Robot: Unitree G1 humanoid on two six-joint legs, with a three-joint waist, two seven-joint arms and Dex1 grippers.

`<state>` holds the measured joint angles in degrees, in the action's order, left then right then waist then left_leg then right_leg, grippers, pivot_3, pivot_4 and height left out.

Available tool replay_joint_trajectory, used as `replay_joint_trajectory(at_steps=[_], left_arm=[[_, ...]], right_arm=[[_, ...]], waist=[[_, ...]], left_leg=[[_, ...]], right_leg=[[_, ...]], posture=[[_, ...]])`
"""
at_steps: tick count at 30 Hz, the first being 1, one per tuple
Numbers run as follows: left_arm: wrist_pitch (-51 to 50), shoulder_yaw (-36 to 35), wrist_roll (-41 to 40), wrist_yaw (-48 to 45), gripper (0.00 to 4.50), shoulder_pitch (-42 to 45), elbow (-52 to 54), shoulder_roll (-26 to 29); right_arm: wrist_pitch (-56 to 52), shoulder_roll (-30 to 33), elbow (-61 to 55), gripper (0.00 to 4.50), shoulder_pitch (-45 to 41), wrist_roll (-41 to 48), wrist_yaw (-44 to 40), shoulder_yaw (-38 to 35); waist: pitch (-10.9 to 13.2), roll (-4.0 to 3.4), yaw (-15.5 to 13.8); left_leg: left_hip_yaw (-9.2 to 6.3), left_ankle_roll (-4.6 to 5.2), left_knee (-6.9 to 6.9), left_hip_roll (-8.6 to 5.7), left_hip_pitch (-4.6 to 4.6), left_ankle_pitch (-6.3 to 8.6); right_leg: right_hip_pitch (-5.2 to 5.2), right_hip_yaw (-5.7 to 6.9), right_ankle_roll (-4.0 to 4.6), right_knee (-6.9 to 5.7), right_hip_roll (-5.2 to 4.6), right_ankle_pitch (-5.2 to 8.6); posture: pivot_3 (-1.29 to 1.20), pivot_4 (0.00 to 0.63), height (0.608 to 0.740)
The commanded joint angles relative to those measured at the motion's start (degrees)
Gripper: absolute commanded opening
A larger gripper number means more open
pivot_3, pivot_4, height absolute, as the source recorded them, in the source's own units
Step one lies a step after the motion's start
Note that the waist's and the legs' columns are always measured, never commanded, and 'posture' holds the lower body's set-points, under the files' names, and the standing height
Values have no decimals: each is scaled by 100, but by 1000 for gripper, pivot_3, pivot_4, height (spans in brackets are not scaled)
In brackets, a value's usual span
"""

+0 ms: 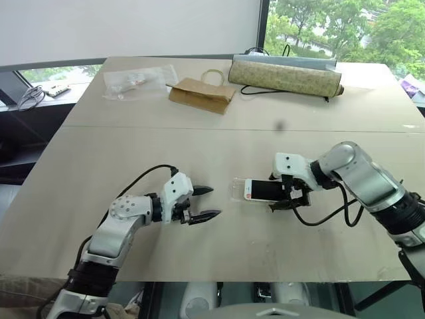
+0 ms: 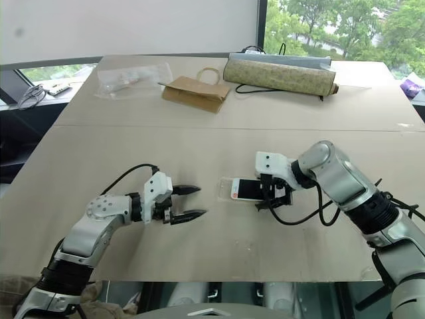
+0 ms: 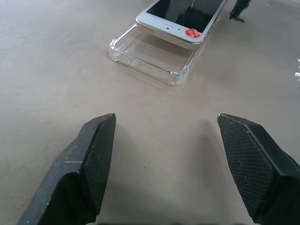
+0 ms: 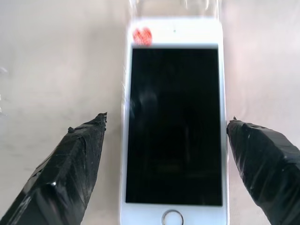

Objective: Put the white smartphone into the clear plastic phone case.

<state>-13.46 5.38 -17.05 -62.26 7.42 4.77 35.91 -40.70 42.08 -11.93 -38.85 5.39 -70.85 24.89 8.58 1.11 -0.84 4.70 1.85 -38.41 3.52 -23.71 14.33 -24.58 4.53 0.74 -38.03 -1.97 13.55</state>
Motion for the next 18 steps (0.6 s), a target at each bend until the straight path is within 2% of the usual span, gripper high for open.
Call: replay_joint_trajectory(at_steps=[1, 2, 3, 7, 9, 10, 18], left_arm=[[38, 55, -15, -20, 3365, 247, -114, -71], [41, 76, -7, -24, 3072, 314, -166, -95], [46, 97, -1, -32, 2770, 374, -217, -116], [141, 247, 77, -103, 683, 607, -444, -173], [205, 330, 150, -125, 68, 708, -567, -197], [222, 381, 187, -137, 0, 767, -635, -218], [358, 558, 397, -197, 0, 990, -911, -286]], right_arm=[[56, -2, -527, 3922, 123, 399, 196, -693], [55, 3, -622, 3648, 195, 468, 235, -777], [34, 0, -700, 3194, 256, 531, 274, -840], [-23, -101, -870, 1006, 437, 683, 563, -977], [13, -151, -911, 322, 497, 698, 702, -970], [-3, -196, -939, 86, 541, 696, 808, -958], [-285, -341, -1369, 86, 847, 634, 1315, -637]], waist=[[0, 1, -6], [-1, 1, 0], [-1, 1, -1], [0, 1, 24], [0, 1, 17], [0, 1, 16], [0, 1, 4]], left_leg=[[-1, 0, -1, 0, 0, 0], [-2, 0, -1, -1, -1, 0], [-2, 0, -1, -1, 0, 0], [1, 0, 2, -2, -1, 0], [4, 0, 2, -1, 0, 0], [2, 0, 2, -2, 0, 0], [6, 0, 1, -5, -1, 0]], right_leg=[[1, 1, 0, 0, 0, 0], [1, 2, 0, 0, 0, 0], [1, 1, 0, 0, 0, 0], [0, -3, 0, 1, 2, 0], [-1, -6, 0, 1, 4, 0], [-1, -3, 0, 1, 5, 0], [0, -7, -1, 2, 2, 0]], posture=[[0, 150, 740], [0, 150, 740], [0, 150, 740], [0, 150, 740], [0, 150, 740], [0, 150, 740], [0, 150, 740]])
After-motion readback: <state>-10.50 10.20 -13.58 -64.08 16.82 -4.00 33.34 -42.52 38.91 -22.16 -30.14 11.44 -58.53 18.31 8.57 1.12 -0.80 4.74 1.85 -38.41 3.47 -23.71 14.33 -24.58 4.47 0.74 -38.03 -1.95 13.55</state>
